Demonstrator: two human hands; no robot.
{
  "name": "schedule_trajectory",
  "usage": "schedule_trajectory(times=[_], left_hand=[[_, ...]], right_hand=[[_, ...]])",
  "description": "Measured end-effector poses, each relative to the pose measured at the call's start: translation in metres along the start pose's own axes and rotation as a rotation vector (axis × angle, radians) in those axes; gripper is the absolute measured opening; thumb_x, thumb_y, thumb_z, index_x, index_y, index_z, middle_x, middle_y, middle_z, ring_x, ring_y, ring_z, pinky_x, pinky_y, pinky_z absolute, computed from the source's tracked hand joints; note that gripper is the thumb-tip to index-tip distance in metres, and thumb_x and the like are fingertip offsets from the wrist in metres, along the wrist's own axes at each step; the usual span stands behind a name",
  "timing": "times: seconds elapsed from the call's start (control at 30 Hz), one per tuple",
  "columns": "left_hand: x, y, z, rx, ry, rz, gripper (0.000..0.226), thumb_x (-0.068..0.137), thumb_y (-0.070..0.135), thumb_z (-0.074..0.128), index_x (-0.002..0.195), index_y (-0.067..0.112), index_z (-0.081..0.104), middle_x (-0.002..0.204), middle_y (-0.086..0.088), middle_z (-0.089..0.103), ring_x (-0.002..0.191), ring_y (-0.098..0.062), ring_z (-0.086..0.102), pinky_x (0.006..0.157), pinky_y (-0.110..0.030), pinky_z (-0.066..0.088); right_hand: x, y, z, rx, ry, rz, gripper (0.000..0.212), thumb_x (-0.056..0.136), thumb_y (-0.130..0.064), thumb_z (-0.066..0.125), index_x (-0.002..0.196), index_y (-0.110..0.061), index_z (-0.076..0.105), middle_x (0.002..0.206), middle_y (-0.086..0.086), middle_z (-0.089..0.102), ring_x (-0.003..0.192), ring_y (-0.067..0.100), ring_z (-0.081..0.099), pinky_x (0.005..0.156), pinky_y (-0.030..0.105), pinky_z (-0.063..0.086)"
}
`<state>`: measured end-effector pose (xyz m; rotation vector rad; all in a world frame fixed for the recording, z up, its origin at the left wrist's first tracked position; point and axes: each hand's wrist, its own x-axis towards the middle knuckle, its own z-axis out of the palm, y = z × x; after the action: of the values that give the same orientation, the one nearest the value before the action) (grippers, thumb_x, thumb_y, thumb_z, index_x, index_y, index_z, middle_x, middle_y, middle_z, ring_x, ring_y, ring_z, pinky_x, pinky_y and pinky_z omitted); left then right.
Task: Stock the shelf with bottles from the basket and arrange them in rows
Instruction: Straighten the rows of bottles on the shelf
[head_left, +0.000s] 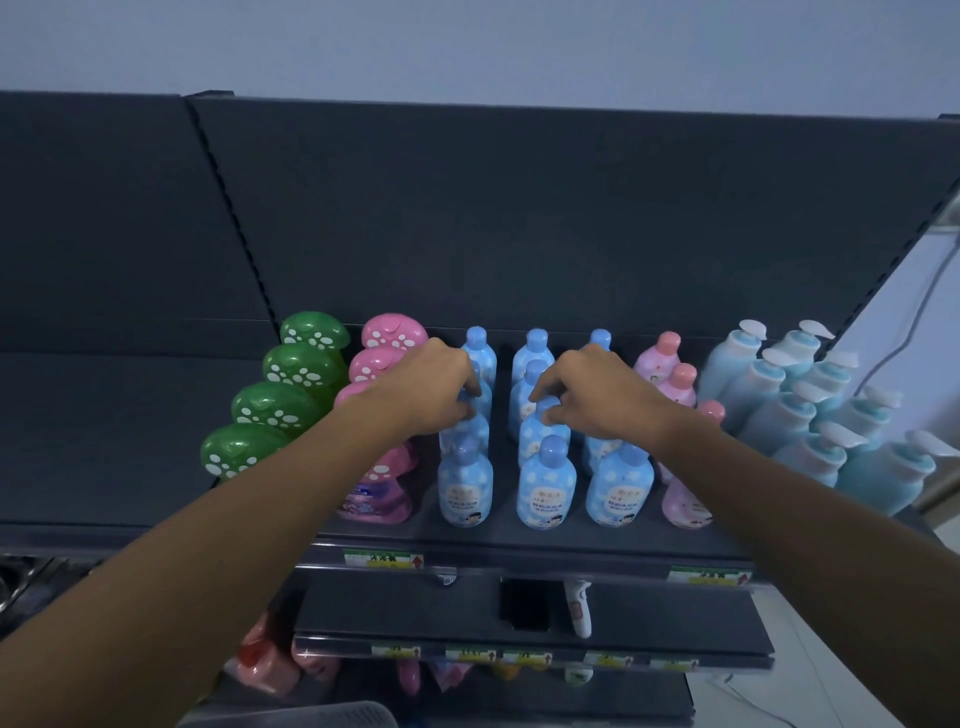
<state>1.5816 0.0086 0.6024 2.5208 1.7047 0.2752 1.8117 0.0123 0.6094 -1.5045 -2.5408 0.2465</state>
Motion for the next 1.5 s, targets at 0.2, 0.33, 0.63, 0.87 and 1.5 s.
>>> schedule_trajectory(times=[0.2,0.33,0.63,0.87,1.5], left_hand=[[0.0,-0.002,-0.001,-0.021,0.0,-0.004,0.031,0.083,0.026,0.078,0.114,0.022,0.077,0.074,0.014,0.06,0.072,-0.006,0.049,0.069,-0.023,0.04],[-0.001,-0.003,-0.001,-0.034,-0.014,-0.002,0.035,0.082,0.029,0.08,0.116,0.022,0.076,0.071,0.016,0.049,0.065,-0.003,0.045,0.064,-0.019,0.037],[0.01,0.002,-0.019,0.043,0.169,-0.108,0.017,0.092,0.038,0.063,0.088,0.027,0.076,0.082,0.004,0.068,0.075,-0.018,0.062,0.052,-0.025,0.035],[0.032,-0.003,-0.013,0.031,0.006,-0.134,0.032,0.091,0.033,0.068,0.122,0.025,0.069,0.105,-0.005,0.069,0.089,-0.026,0.068,0.075,-0.037,0.057],[0.041,-0.004,0.0,-0.022,0.027,-0.165,0.034,0.088,0.033,0.074,0.12,0.024,0.073,0.105,-0.004,0.07,0.092,-0.022,0.066,0.076,-0.034,0.054]], right_hand=[[0.0,0.0,-0.002,0.012,-0.003,-0.01,0.021,0.082,-0.022,0.079,0.102,-0.026,0.078,0.067,-0.027,0.052,0.07,-0.002,0.054,0.063,0.013,0.04],[-0.001,-0.001,-0.002,0.037,-0.006,-0.013,0.021,0.082,-0.022,0.079,0.103,-0.025,0.078,0.082,-0.018,0.068,0.074,-0.001,0.057,0.075,0.023,0.051],[0.002,0.003,-0.011,0.039,-0.043,0.005,0.027,0.08,-0.035,0.079,0.107,-0.03,0.075,0.079,-0.019,0.061,0.083,0.003,0.057,0.082,0.031,0.054],[0.035,0.008,-0.019,0.09,0.109,0.157,0.032,0.083,-0.035,0.075,0.115,-0.029,0.071,0.098,-0.004,0.073,0.095,0.017,0.067,0.089,0.039,0.056],[0.051,0.016,0.006,0.009,0.026,0.145,0.034,0.082,-0.027,0.078,0.115,-0.026,0.073,0.114,0.001,0.068,0.097,0.02,0.065,0.079,0.028,0.049]])
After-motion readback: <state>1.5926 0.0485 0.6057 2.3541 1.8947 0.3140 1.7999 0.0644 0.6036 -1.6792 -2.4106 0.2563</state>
